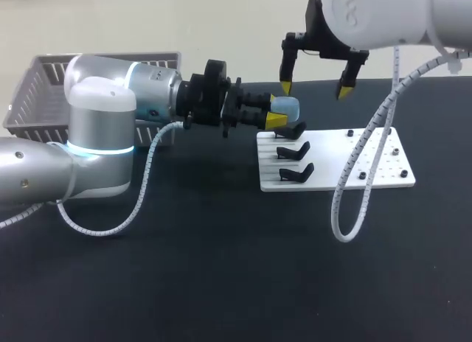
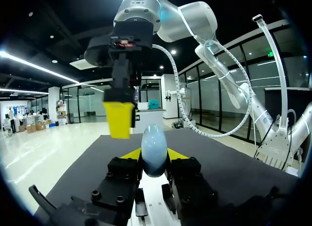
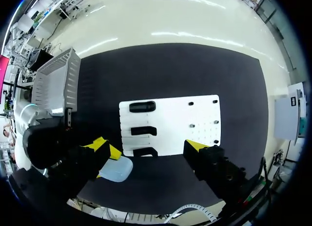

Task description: Pick up each earbud case from the left stands, insert the matching earbuds, close the lid, and place the case in the box.

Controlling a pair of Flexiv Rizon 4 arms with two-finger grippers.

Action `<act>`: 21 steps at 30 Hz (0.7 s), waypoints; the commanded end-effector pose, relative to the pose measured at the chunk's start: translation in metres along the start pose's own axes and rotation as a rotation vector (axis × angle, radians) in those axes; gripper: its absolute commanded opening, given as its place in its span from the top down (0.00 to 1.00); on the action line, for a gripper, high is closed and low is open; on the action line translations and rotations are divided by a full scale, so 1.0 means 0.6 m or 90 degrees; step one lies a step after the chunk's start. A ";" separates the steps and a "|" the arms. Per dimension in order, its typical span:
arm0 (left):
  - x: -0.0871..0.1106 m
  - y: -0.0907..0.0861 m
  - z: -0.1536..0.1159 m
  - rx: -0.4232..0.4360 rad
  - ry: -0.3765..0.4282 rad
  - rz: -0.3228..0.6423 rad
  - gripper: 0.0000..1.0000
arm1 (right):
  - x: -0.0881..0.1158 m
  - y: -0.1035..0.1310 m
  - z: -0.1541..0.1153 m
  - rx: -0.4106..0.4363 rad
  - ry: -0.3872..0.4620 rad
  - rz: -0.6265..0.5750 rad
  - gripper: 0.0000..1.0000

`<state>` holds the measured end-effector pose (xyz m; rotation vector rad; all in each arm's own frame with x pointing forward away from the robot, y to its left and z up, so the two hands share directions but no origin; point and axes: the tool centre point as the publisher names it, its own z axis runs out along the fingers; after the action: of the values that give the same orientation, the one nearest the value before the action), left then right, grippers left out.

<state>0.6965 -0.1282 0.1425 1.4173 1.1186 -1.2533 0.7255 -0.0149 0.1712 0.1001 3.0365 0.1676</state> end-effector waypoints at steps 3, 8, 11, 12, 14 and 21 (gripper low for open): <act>0.002 -0.001 0.000 -0.002 -0.001 0.002 1.00 | 0.016 -0.032 -0.063 -0.100 -0.067 -0.026 0.00; 0.002 -0.001 0.000 -0.002 -0.001 0.002 1.00 | 0.049 -0.051 -0.117 -0.120 -0.132 -0.061 0.00; 0.002 -0.001 0.000 -0.002 -0.001 0.002 1.00 | 0.067 -0.069 -0.137 -0.142 -0.167 -0.054 0.00; 0.002 -0.001 0.000 -0.002 -0.001 0.002 1.00 | 0.078 -0.077 -0.142 -0.142 -0.185 -0.054 0.00; 0.002 -0.001 0.000 -0.002 -0.001 0.002 1.00 | 0.093 -0.089 -0.147 -0.145 -0.219 -0.058 0.00; 0.002 -0.001 0.000 -0.002 -0.001 0.002 1.00 | 0.146 -0.099 -0.145 -0.141 -0.285 -0.083 0.00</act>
<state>0.6965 -0.1282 0.1424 1.4172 1.1186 -1.2533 0.6636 -0.0728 0.2497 -0.1428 2.8585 0.4262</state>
